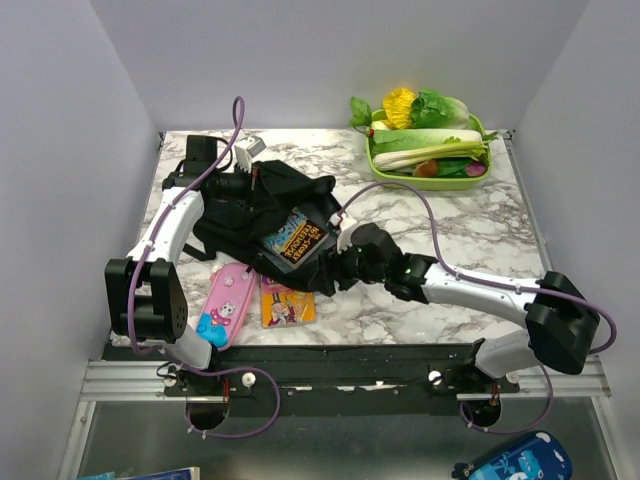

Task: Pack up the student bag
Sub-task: Place the book in the student bag, then move the book to the center of the board.

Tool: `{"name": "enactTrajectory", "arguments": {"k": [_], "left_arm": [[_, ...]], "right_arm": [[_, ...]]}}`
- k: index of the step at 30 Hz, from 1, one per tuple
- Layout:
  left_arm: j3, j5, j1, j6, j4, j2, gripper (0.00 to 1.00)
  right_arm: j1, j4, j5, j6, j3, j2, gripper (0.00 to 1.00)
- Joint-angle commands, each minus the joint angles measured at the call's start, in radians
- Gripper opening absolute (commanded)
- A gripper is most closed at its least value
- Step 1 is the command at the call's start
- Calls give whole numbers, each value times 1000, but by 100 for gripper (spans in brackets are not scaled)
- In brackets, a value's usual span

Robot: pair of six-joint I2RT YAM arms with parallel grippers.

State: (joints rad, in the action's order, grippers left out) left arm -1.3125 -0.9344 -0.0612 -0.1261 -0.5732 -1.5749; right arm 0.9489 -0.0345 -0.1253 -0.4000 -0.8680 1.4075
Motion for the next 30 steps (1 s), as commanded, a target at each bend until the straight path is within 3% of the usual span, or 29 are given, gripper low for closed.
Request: {"name": "enactTrajectory", "arguments": {"k": [1,8,12,16,22,25,28,30], "left_arm": [[-39,-9,-6,39,65,-13,0],[-27,0,-6,17,38,3,0],[-19,-3,-8,8,29,22,0],[-16,-9,-8,-3,15,39,0],[-8,-14,-8,-26,-11,64,0],[-7,-15,-8,-36,-17,75,0],[-8,-21,-8,-38,-22,73,0],[-2,-24,-8,-38,-17,66,0]], "right_arm": [[33,50,-126,-49,81,60,72],[122,44,-39,-59,26,211,69],[146,77,103,-118,-43,281,67],[160,165,249,-138,-121,344,66],[183,310,371,-175,-226,438,56],[191,333,366,-186,-229,455,47],[195,370,371,-198,-230,476,28],[195,369,365,-200,-207,475,8]]}}
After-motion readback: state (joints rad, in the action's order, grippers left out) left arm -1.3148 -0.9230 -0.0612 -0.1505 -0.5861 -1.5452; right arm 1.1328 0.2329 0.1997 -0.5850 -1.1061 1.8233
